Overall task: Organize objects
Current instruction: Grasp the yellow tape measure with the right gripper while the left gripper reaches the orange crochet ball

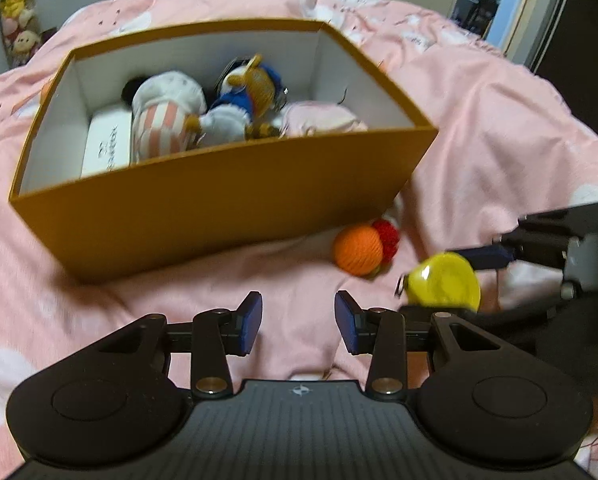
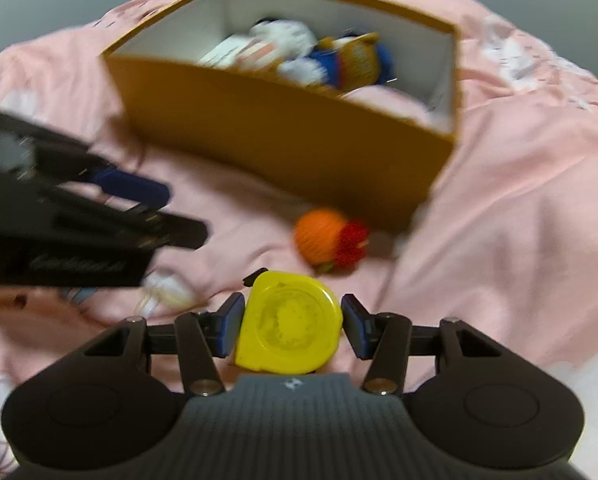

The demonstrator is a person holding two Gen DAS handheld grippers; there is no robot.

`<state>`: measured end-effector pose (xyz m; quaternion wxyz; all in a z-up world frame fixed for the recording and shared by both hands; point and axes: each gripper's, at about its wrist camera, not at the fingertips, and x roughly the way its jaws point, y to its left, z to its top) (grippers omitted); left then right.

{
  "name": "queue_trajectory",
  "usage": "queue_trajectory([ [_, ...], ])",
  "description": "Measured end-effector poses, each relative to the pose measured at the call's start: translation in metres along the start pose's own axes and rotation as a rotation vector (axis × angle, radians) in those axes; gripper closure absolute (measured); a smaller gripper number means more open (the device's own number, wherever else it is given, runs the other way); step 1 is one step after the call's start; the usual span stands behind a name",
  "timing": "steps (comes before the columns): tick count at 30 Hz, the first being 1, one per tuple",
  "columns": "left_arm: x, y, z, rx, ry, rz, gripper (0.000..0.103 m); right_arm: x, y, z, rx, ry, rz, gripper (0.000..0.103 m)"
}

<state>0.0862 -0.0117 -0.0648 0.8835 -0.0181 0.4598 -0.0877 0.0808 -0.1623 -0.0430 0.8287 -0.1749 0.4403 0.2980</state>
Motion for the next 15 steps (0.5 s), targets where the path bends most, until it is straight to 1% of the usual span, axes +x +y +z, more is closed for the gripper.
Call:
queue_trajectory([
  [2, 0.004, -0.003, 0.005, 0.016, -0.006, -0.016, 0.056, -0.002, -0.016, 0.006, 0.032, -0.007, -0.008, 0.048],
  [5, 0.012, -0.007, 0.015, 0.056, -0.011, -0.028, 0.056, -0.004, -0.029, 0.014, 0.040, -0.028, -0.031, 0.048],
  [8, 0.022, -0.012, 0.024, 0.099, -0.025, -0.050, 0.056, 0.007, -0.037, 0.015, 0.046, -0.025, -0.048, 0.048],
  [11, 0.034, -0.020, 0.029, 0.190, -0.035, -0.082, 0.056, 0.014, -0.059, 0.017, 0.110, -0.001, -0.016, 0.048],
  [13, 0.043, -0.027, 0.029, 0.256, -0.039, -0.082, 0.056, 0.018, -0.073, 0.014, 0.175, 0.013, 0.008, 0.048],
  [15, 0.050, -0.033, 0.028, 0.317, -0.044, -0.077, 0.056, 0.021, -0.081, 0.011, 0.214, 0.017, 0.032, 0.048],
])
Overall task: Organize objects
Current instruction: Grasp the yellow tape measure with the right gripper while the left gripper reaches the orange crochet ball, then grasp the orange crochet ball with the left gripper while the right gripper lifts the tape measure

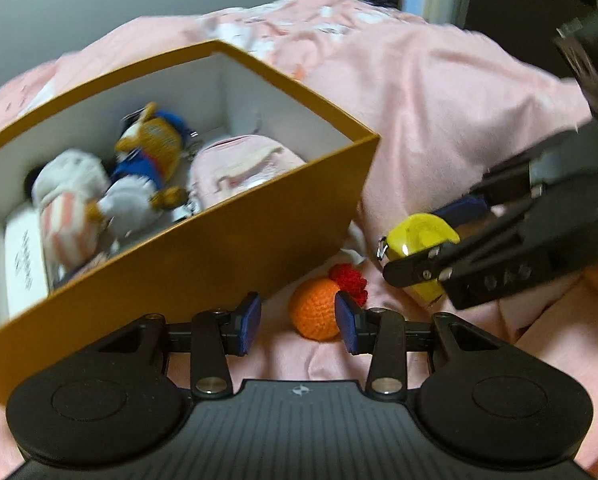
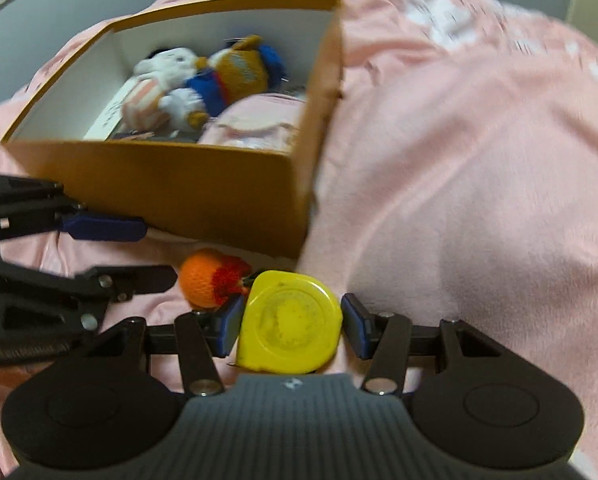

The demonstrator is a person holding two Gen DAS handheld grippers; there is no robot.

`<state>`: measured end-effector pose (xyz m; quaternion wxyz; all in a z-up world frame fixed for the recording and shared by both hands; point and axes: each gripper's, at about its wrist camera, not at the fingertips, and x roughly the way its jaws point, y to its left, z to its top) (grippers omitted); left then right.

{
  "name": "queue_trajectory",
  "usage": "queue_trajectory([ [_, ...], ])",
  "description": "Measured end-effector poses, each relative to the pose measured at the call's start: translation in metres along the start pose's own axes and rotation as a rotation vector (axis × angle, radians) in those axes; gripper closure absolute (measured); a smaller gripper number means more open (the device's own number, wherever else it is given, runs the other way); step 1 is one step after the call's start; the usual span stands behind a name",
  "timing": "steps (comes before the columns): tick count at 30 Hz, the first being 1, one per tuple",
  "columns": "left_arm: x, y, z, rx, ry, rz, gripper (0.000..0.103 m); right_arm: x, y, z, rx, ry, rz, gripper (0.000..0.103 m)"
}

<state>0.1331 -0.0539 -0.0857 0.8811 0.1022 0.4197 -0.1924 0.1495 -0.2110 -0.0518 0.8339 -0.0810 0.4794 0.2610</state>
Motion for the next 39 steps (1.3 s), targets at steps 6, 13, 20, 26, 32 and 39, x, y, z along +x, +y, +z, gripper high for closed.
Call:
queue_trajectory([
  [6, 0.020, -0.013, -0.001, 0.123, 0.035, -0.029, 0.055, 0.007, -0.007, -0.001, 0.032, 0.013, 0.026, 0.048],
  [13, 0.037, -0.023, -0.003, 0.165, 0.059, -0.012, 0.057, 0.016, -0.007, 0.000, 0.038, 0.031, 0.034, 0.048],
  [20, 0.018, -0.016, -0.008, 0.060, 0.038, -0.049, 0.058, 0.016, -0.002, 0.002, 0.025, 0.031, 0.029, 0.048],
  [26, -0.032, -0.004, -0.009, -0.063, -0.015, -0.116, 0.058, -0.013, 0.009, 0.007, -0.027, -0.010, 0.044, 0.048],
  [32, -0.081, 0.009, 0.006, -0.169, -0.141, -0.133, 0.058, -0.057, 0.023, 0.026, -0.147, -0.107, 0.066, 0.048],
  [39, -0.083, 0.051, 0.056, -0.241, -0.167, -0.031, 0.058, -0.066, 0.043, 0.068, -0.368, -0.192, 0.023, 0.048],
])
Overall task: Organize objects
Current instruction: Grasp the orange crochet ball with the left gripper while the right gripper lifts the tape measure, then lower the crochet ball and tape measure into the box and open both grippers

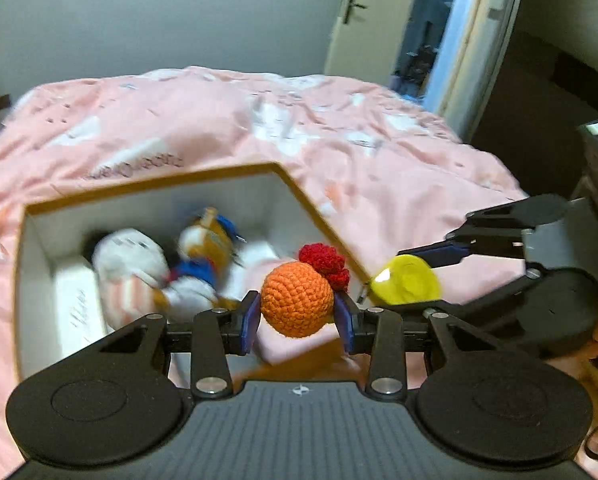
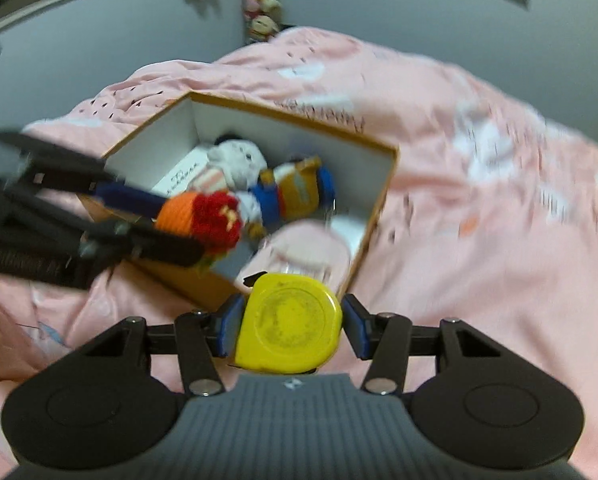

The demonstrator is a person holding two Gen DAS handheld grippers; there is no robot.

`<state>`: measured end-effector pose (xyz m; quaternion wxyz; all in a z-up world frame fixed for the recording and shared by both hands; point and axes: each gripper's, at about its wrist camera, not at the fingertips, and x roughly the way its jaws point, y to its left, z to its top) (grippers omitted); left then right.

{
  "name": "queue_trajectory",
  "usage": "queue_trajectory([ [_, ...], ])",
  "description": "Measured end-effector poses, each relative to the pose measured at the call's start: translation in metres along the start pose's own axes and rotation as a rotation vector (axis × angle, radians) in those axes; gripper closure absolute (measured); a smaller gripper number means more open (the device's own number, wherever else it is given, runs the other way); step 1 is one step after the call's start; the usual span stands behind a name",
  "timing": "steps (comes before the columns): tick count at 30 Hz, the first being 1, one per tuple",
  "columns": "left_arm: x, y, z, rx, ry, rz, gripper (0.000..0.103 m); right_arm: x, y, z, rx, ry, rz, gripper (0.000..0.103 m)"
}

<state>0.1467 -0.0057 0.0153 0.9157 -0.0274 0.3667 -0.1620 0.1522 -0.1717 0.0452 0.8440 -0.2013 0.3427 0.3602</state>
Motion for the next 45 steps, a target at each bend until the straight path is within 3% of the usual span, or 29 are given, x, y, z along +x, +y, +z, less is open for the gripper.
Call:
queue_trajectory([
  [10, 0.067, 0.055, 0.034, -0.159, 0.128, -0.073, 0.058, 0.075, -0.013, 0.058, -0.350, 0.056, 0.004, 0.048],
  [21, 0.126, 0.078, 0.043, -0.254, 0.223, -0.084, 0.059, 0.129, -0.014, 0.068, -0.732, 0.118, -0.034, 0.049],
  [25, 0.138, 0.078, 0.043, -0.215, 0.254, -0.025, 0.059, 0.144, -0.010, 0.066, -0.840, 0.146, -0.013, 0.049],
  [33, 0.139, 0.077, 0.039, -0.185, 0.241, 0.021, 0.057, 0.176, -0.007, 0.071, -0.878, 0.199, 0.019, 0.049],
  [39, 0.139, 0.078, 0.030, -0.262, 0.192, 0.032, 0.053, 0.178, -0.010, 0.071, -0.889, 0.202, 0.027, 0.049],
  [45, 0.140, 0.071, 0.032, -0.234, 0.193, 0.062, 0.052, 0.173, -0.009, 0.072, -0.876, 0.210, -0.004, 0.047],
])
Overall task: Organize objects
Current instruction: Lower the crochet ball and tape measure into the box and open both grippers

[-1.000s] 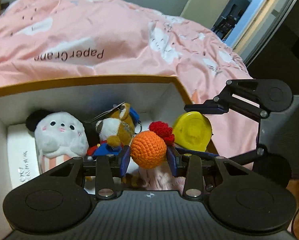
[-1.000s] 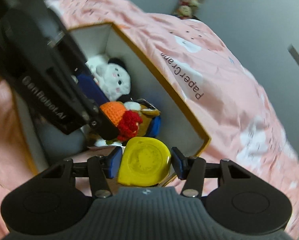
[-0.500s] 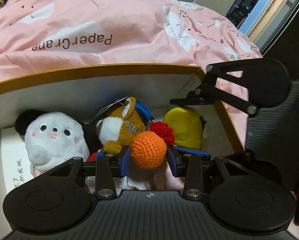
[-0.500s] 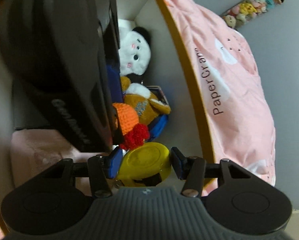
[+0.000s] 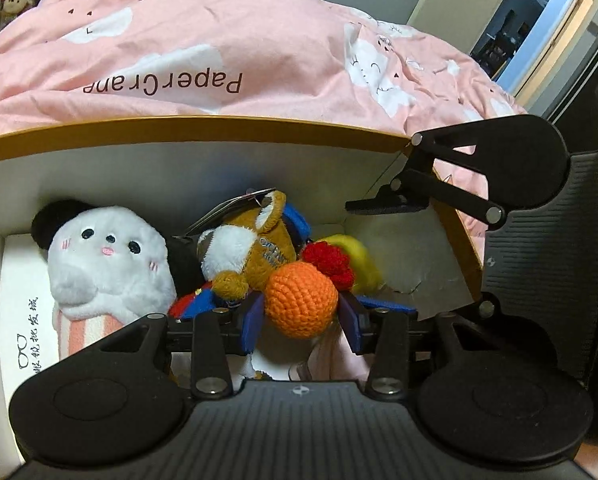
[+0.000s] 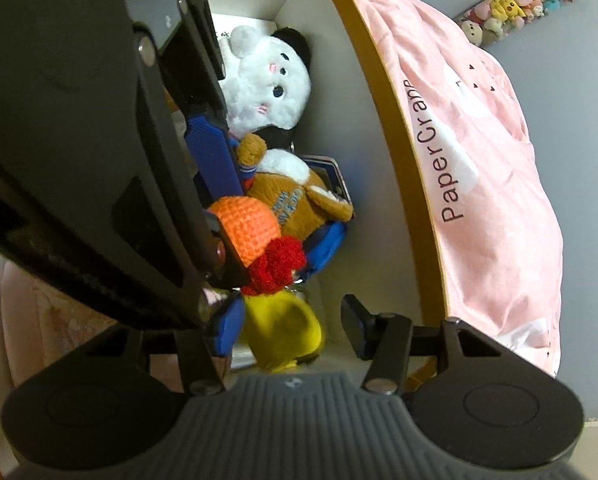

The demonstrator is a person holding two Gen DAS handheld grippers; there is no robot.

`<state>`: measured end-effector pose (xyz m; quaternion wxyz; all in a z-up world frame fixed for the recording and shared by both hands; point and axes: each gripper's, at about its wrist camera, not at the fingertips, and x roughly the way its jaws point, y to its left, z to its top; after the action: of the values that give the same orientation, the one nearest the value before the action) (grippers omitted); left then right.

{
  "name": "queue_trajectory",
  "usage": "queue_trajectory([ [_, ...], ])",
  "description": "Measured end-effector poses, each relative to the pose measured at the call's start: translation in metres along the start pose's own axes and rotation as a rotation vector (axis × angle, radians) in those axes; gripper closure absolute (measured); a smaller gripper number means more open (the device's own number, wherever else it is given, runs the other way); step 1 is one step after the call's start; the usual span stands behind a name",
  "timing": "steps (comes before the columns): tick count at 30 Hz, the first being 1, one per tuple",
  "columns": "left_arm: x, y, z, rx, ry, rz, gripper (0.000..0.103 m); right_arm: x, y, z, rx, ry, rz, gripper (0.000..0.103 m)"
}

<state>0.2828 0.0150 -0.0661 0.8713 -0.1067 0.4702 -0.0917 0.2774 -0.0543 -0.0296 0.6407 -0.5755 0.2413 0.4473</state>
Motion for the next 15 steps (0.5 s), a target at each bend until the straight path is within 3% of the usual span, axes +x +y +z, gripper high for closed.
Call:
queue_trajectory([
  [7, 0.000, -0.013, -0.002, 0.078, 0.008, 0.057, 0.052, -0.018, 0.000, -0.002, 0.009, -0.010, -0.040, 0.040],
  [9, -0.002, -0.019, -0.004, 0.121, -0.007, 0.061, 0.047, -0.025, 0.000, -0.004, 0.024, -0.023, -0.054, 0.031],
  [11, -0.006, -0.019, -0.006, 0.132, -0.032, 0.039, 0.036, -0.032, 0.001, -0.007, 0.053, -0.035, -0.057, 0.029],
  [15, -0.013, -0.015, -0.007, 0.091, -0.070, 0.015, 0.034, -0.041, 0.004, -0.010, 0.119, -0.034, -0.068, 0.029],
])
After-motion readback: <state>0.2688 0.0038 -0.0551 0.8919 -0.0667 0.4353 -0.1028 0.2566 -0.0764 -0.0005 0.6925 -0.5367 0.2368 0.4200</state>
